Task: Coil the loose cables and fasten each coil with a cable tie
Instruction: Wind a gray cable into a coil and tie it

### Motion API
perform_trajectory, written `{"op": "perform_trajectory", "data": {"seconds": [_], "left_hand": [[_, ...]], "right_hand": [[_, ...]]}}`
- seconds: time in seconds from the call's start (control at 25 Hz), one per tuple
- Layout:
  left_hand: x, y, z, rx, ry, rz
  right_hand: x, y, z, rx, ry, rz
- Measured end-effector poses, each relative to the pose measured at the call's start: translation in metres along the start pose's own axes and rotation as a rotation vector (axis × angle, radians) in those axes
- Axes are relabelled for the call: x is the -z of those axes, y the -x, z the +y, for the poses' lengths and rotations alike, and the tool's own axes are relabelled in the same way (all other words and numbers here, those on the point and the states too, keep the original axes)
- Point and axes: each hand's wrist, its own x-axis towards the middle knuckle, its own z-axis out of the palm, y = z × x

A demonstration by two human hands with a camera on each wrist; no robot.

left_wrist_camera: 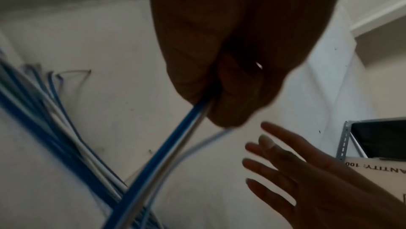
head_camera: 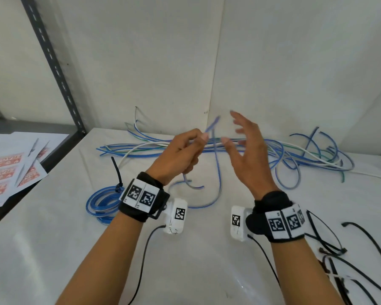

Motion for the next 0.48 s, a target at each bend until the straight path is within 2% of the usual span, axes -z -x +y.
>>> {"op": "perform_trajectory", "data": {"seconds": [0.08, 0.12, 0.24, 0.36, 0.48], "left_hand": [[0.000, 0.004, 0.003, 0.054, -0.083, -0.148], [-0.001, 0.006, 0.004, 0.063, -0.081, -0.164], [0.005, 0.005, 0.005, 0.027, -0.098, -0.090], [0.014, 0.001, 0.000, 0.018, -0.110, -0.042], [0.010, -0.007, 0.000, 0.101, -0.098, -0.099]], "right_hand": [[-0.007, 0.002, 0.003, 0.064, -0.002, -0.186], [-0.010, 0.001, 0.004, 0.071, 0.028, -0.215], [-0.002, -0.003, 0.007, 0.047, 0.024, -0.056], [0.027, -0.015, 0.015, -0.003, -0.018, 0.130], [0.045, -0.016, 0.014, -0.049, 0.037, 0.032]]}}
